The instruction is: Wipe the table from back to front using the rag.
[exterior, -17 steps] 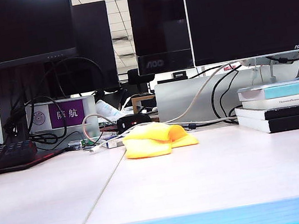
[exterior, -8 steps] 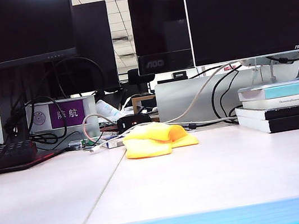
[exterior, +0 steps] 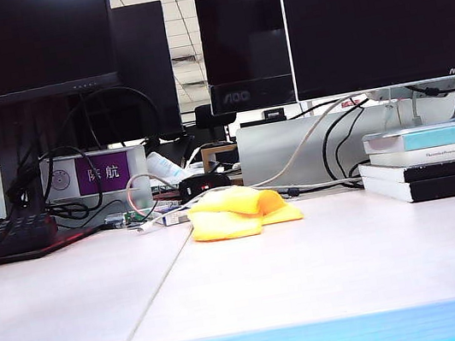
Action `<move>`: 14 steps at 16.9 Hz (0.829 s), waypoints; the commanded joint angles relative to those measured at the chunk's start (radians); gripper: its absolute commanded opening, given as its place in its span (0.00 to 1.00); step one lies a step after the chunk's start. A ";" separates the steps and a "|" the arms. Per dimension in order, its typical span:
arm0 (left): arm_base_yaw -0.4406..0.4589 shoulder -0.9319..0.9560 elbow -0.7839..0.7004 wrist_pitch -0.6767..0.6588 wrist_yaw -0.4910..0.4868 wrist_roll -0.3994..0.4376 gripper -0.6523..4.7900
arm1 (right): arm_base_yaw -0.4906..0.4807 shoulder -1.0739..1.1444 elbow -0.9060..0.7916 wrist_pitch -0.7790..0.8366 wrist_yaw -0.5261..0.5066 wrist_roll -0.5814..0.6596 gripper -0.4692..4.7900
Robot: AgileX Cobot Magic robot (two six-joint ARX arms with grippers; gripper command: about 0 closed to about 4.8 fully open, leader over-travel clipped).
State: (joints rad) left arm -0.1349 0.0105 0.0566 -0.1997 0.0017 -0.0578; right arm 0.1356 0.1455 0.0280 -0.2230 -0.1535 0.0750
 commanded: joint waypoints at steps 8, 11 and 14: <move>0.129 -0.009 -0.034 -0.031 0.015 0.089 0.11 | 0.000 -0.008 -0.002 -0.004 -0.002 0.005 0.09; 0.129 -0.009 -0.035 -0.009 0.021 0.109 0.11 | 0.000 -0.008 -0.002 -0.004 -0.002 0.004 0.09; 0.129 -0.009 -0.035 -0.009 0.021 0.109 0.11 | 0.000 -0.008 -0.002 -0.004 -0.002 0.004 0.09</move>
State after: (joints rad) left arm -0.0074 0.0040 0.0242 -0.2012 0.0170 0.0490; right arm 0.1356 0.1379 0.0280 -0.2230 -0.1535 0.0753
